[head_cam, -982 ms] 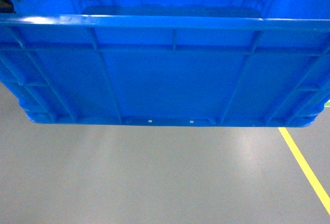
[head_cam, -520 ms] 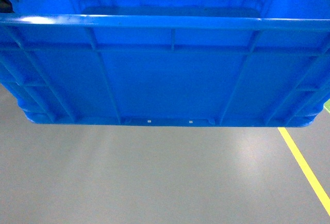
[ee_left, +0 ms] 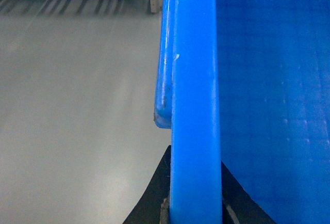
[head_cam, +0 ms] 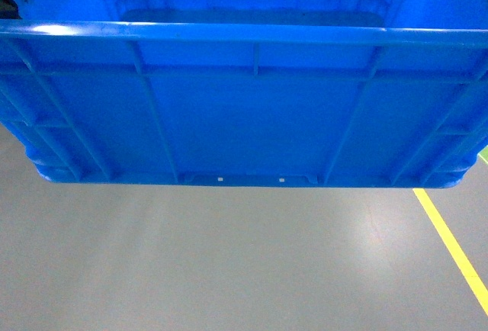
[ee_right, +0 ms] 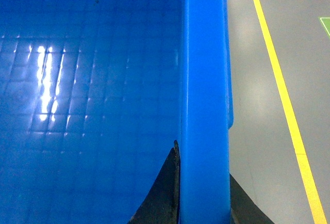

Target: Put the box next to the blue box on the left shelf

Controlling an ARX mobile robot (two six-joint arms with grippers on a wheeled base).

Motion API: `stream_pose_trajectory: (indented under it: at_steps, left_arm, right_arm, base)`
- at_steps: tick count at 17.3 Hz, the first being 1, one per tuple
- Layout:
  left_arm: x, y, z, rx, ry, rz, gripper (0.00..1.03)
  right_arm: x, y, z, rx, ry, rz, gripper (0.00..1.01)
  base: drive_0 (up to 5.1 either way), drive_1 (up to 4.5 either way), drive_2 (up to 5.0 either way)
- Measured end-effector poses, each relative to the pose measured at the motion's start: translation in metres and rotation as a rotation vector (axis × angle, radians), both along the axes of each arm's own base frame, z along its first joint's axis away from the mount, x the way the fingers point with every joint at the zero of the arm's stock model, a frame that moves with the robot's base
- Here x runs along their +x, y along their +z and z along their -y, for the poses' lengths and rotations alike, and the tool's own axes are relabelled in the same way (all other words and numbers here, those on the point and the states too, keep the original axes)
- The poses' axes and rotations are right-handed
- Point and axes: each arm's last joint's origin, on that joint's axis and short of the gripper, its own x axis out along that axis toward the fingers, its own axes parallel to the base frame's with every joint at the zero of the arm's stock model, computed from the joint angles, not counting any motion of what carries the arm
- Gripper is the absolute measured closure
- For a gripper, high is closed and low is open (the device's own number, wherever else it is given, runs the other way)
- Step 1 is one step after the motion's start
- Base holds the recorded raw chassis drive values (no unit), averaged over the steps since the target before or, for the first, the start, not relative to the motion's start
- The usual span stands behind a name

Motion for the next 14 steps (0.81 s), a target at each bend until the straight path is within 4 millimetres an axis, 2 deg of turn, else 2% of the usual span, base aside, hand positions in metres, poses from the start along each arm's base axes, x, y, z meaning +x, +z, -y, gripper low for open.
stream_pose_trajectory:
  at_steps: [14]
  left_arm:
    - [0.0, 0.0, 0.0, 0.0, 0.0, 0.0, 0.95]
  right_arm:
    - [0.0, 0.0, 0.0, 0.0, 0.0, 0.0, 0.93]
  base:
    - [0.0, 4.24, -4.3]
